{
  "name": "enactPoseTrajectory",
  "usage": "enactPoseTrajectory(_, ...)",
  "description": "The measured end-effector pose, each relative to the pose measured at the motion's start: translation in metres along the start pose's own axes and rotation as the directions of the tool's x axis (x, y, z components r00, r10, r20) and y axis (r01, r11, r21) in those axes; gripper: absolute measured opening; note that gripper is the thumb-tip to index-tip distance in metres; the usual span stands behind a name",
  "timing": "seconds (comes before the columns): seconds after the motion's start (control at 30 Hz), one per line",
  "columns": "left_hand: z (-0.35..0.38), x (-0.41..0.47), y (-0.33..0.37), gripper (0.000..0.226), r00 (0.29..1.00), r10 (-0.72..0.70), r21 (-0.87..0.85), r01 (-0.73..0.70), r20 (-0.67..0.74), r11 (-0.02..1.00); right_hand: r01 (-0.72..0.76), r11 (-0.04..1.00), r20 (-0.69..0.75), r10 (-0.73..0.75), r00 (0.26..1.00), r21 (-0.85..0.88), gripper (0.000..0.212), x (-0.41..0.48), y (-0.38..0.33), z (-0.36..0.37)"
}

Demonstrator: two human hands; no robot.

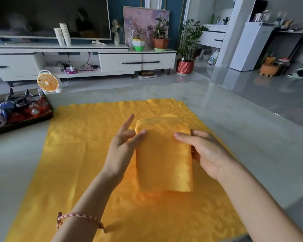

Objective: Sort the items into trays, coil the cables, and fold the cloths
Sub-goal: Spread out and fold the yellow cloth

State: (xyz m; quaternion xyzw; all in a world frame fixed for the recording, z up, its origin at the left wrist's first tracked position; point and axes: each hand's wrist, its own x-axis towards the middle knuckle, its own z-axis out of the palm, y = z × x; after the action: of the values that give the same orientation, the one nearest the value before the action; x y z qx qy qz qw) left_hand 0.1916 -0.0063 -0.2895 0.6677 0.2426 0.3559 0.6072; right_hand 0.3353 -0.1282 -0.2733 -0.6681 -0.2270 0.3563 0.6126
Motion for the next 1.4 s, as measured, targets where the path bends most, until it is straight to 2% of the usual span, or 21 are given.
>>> enactPoseTrajectory(0.1, 0.001, -0.007, 0.003, 0.033, 0.969, 0.243, 0.182, -0.234, -0.029, 0.955, 0.179, 0.984, -0.088, -0.179, 0.98, 0.003, 0.013, -0.003, 0.001, 0.001)
enactPoseTrajectory(0.2, 0.001, -0.012, 0.005, 0.045, 0.943, 0.327, 0.176, -0.312, -0.059, 0.933, 0.297, 0.955, -0.135, -0.293, 0.947, 0.008, 0.008, -0.007, -0.005, 0.0)
enactPoseTrajectory(0.23, 0.002, -0.014, 0.007, 0.048, 0.95, 0.305, 0.146, -0.293, -0.067, 0.945, 0.313, 0.95, -0.123, -0.309, 0.943, 0.014, 0.009, -0.008, -0.006, 0.001)
enactPoseTrajectory(0.3, 0.002, -0.021, 0.011, 0.049, 0.979, 0.194, -0.002, -0.194, -0.067, 0.981, 0.326, 0.945, -0.088, -0.327, 0.941, -0.024, 0.026, -0.014, -0.006, 0.003)
enactPoseTrajectory(0.33, 0.002, -0.025, 0.013, 0.04, 0.996, 0.078, -0.12, -0.083, -0.048, 0.989, 0.324, 0.945, -0.08, -0.327, 0.942, -0.049, 0.041, -0.018, -0.005, 0.004)
enactPoseTrajectory(0.37, 0.002, -0.03, 0.015, 0.027, 0.999, -0.053, -0.225, 0.053, 0.004, 0.973, 0.306, 0.95, -0.059, -0.309, 0.949, -0.055, 0.047, -0.022, -0.004, 0.006)
enactPoseTrajectory(0.4, 0.0, -0.035, 0.016, 0.015, 0.986, -0.153, -0.291, 0.164, 0.062, 0.942, 0.276, 0.96, -0.025, -0.277, 0.96, -0.048, 0.044, -0.027, -0.003, 0.008)
enactPoseTrajectory(0.47, -0.01, -0.044, 0.015, 0.016, 0.965, -0.252, -0.28, 0.263, 0.077, 0.923, 0.177, 0.984, 0.116, -0.172, 0.978, -0.036, 0.035, -0.038, 0.001, 0.013)
enactPoseTrajectory(0.57, -0.039, -0.05, 0.022, 0.034, 0.961, -0.272, -0.22, 0.278, 0.058, 0.935, 0.108, 0.992, 0.3, -0.082, 0.951, -0.07, 0.054, -0.053, 0.009, 0.028)
enactPoseTrajectory(0.67, -0.076, -0.065, 0.032, 0.059, 0.954, -0.276, -0.193, 0.294, 0.114, 0.936, 0.108, 0.987, 0.338, -0.061, 0.939, -0.122, 0.06, -0.063, 0.014, 0.059)
enactPoseTrajectory(0.77, -0.11, -0.085, 0.038, 0.068, 0.942, -0.302, -0.166, 0.325, 0.147, 0.931, 0.126, 0.987, 0.335, -0.087, 0.938, -0.097, 0.058, -0.065, 0.009, 0.094)
enactPoseTrajectory(0.83, -0.136, -0.1, 0.045, 0.074, 0.944, -0.321, -0.115, 0.328, 0.072, 0.938, 0.184, 0.977, 0.357, -0.133, 0.924, -0.11, 0.057, -0.07, 0.004, 0.121)
enactPoseTrajectory(0.9, -0.16, -0.112, 0.054, 0.071, 0.948, -0.304, -0.07, 0.299, -0.091, 0.952, 0.204, 0.973, 0.382, -0.147, 0.913, -0.112, 0.06, -0.075, -0.001, 0.149)
enactPoseTrajectory(1.03, -0.209, -0.127, 0.081, 0.066, 0.905, -0.089, 0.13, 0.156, -0.417, 0.979, 0.182, 0.982, 0.465, -0.14, 0.874, -0.046, 0.06, -0.088, -0.011, 0.215)
enactPoseTrajectory(1.13, -0.26, -0.142, 0.107, 0.046, 0.837, 0.012, 0.223, 0.132, -0.548, 0.966, 0.166, 0.985, 0.553, -0.167, 0.816, 0.052, 0.055, -0.099, -0.026, 0.268)
enactPoseTrajectory(1.27, -0.329, -0.149, 0.127, 0.037, 0.78, -0.022, 0.148, 0.146, -0.625, 0.978, 0.178, 0.98, 0.551, -0.2, 0.81, 0.093, 0.042, -0.104, -0.043, 0.313)
enactPoseTrajectory(1.33, -0.358, -0.143, 0.122, 0.039, 0.769, -0.055, 0.208, 0.241, -0.637, 0.948, 0.193, 0.979, 0.537, -0.195, 0.82, 0.061, 0.036, -0.103, -0.04, 0.32)
enactPoseTrajectory(1.37, -0.37, -0.139, 0.114, 0.038, 0.759, -0.072, 0.29, 0.331, -0.647, 0.898, 0.203, 0.978, 0.534, -0.192, 0.824, 0.038, 0.033, -0.103, -0.035, 0.322)
enactPoseTrajectory(1.4, -0.378, -0.136, 0.105, 0.038, 0.756, -0.077, 0.42, 0.442, -0.65, 0.793, 0.216, 0.976, 0.527, -0.189, 0.828, 0.012, 0.031, -0.103, -0.03, 0.321)
